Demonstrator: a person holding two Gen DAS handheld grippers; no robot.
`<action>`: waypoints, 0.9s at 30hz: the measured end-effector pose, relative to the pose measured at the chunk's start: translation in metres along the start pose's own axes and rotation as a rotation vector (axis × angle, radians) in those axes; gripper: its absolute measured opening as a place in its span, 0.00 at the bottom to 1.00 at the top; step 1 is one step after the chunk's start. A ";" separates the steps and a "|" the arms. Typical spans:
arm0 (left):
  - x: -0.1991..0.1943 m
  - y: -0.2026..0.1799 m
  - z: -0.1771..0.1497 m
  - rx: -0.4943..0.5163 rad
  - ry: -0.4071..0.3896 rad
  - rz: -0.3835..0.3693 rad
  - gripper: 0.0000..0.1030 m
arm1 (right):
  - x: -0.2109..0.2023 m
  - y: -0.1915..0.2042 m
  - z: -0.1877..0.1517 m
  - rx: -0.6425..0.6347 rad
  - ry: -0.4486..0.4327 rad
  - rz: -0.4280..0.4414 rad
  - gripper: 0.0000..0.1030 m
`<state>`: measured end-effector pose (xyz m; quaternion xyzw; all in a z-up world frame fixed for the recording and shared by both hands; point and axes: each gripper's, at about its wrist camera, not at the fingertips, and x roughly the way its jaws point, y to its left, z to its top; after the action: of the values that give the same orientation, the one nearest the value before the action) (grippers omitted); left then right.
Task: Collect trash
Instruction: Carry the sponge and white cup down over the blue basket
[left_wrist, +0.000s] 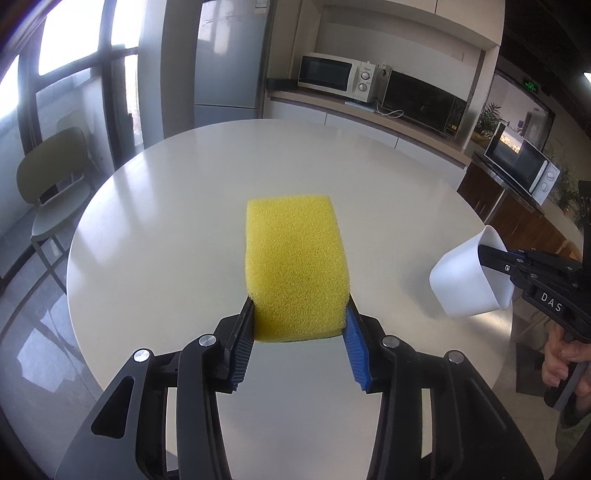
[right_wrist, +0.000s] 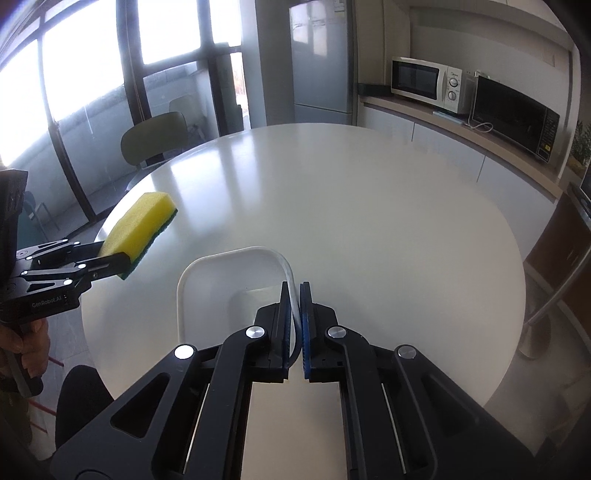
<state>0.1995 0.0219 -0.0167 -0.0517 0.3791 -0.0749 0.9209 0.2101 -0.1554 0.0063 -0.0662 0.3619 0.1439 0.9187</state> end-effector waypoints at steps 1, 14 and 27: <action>-0.004 0.000 -0.003 -0.003 -0.006 -0.004 0.42 | -0.004 0.003 -0.002 -0.008 -0.015 -0.006 0.04; -0.073 -0.006 -0.052 -0.030 -0.080 -0.028 0.42 | -0.051 0.043 -0.041 -0.031 -0.110 0.036 0.04; -0.092 0.006 -0.109 -0.113 -0.040 -0.045 0.42 | -0.067 0.060 -0.093 -0.027 -0.072 0.102 0.04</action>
<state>0.0587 0.0401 -0.0308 -0.1137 0.3630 -0.0728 0.9220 0.0847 -0.1343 -0.0168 -0.0549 0.3294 0.1978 0.9216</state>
